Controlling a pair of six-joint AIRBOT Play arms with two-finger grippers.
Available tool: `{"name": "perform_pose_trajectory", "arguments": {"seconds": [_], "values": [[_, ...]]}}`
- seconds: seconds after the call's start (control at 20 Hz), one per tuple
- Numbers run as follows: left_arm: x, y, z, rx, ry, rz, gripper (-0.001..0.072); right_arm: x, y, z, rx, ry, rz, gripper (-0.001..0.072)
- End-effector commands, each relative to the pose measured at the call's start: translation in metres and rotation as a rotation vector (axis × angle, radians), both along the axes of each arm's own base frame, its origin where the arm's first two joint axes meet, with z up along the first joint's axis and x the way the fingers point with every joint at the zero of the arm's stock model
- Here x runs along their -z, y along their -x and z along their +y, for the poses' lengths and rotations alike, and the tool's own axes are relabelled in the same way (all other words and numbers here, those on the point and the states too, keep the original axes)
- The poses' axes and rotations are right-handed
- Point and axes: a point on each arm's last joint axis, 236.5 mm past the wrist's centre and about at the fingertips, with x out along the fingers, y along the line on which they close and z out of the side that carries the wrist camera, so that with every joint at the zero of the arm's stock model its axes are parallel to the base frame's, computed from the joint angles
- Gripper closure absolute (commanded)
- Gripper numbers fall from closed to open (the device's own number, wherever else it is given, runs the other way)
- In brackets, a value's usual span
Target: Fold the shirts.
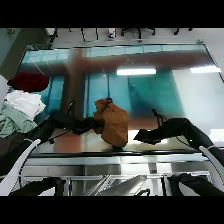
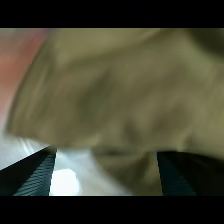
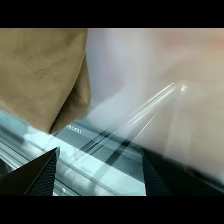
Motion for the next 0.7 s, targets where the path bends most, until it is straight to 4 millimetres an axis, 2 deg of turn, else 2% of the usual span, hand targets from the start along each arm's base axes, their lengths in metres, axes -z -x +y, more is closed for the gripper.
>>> {"name": "perform_pose_trajectory", "arguments": {"seconds": [0.0,0.1,0.15,0.25,0.3,0.35,0.45,0.55,0.6,0.65], "values": [[0.007,-0.025,-0.02,0.041,0.001,-0.002,0.0035,0.025,0.008,0.033,-0.042,0.013,0.028,0.0125],[0.01,-0.031,-0.023,0.068,-0.008,0.013,0.0036,0.03,0.004,0.046,-0.066,0.018,0.018,0.0125],[0.011,-0.031,-0.024,0.076,-0.006,0.026,0.0107,0.029,0.001,0.053,-0.079,0.013,0.015,0.0126],[0.014,-0.03,-0.026,0.088,-0.005,0.046,0.0517,0.025,-0.008,0.069,-0.111,0.007,-0.014,0.0126],[0.014,-0.03,-0.026,0.088,-0.006,0.046,0.0648,0.022,-0.016,0.076,-0.122,0.004,-0.034,0.0127],[0.014,-0.031,-0.026,0.088,-0.006,0.043,0.0686,0.02,-0.02,0.083,-0.135,-0.001,-0.045,0.0127],[0.014,-0.029,-0.026,0.1,-0.007,0.042,0.0687,0.019,-0.026,0.094,-0.155,-0.005,-0.055,0.0135],[0.014,-0.028,-0.026,0.105,-0.007,0.045,0.0687,0.025,-0.029,0.096,-0.156,0.0,-0.044,0.0149],[0.014,-0.028,-0.026,0.105,-0.006,0.045,0.0687,0.029,-0.029,0.095,-0.154,0.005,-0.04,0.0345],[0.013,-0.028,-0.026,0.107,-0.006,0.04,0.0687,0.031,-0.029,0.095,-0.169,0.006,-0.05,0.0594]]}}
